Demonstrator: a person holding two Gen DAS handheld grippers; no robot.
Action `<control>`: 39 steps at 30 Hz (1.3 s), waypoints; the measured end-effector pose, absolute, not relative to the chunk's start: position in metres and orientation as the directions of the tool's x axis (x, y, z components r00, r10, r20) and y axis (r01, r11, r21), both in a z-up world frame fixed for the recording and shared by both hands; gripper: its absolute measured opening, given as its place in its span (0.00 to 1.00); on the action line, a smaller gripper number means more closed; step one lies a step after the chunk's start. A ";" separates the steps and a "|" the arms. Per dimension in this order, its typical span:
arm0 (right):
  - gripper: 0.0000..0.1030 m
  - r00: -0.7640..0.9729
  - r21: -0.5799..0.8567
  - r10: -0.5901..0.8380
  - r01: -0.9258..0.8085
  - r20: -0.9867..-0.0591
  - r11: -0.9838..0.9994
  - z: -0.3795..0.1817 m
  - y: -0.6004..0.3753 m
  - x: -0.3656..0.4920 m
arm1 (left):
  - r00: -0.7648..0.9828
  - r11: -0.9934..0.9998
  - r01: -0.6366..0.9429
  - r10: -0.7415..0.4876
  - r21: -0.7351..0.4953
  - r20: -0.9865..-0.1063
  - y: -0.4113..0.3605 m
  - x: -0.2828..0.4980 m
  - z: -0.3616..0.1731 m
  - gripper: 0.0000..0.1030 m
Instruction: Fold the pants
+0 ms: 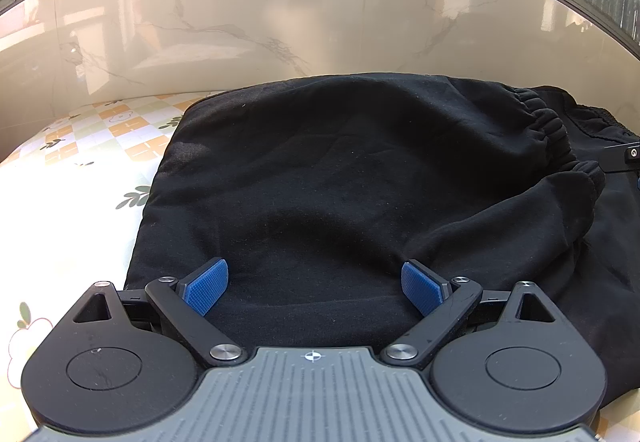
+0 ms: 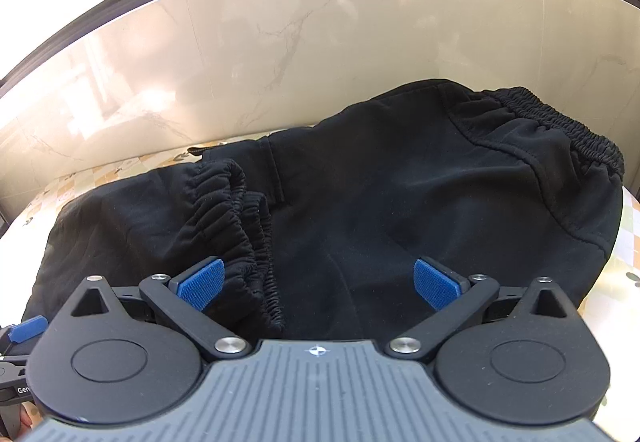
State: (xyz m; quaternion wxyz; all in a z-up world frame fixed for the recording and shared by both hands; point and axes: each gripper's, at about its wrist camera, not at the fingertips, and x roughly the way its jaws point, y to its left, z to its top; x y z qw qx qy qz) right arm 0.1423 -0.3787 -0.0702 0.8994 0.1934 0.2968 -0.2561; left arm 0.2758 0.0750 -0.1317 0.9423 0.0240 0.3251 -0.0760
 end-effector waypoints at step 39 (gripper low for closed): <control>0.91 0.856 0.375 -0.276 0.453 -0.438 0.809 -0.051 -0.464 0.030 | 0.682 0.905 0.403 -0.396 -0.136 -0.615 -0.071 0.341 -0.024 0.80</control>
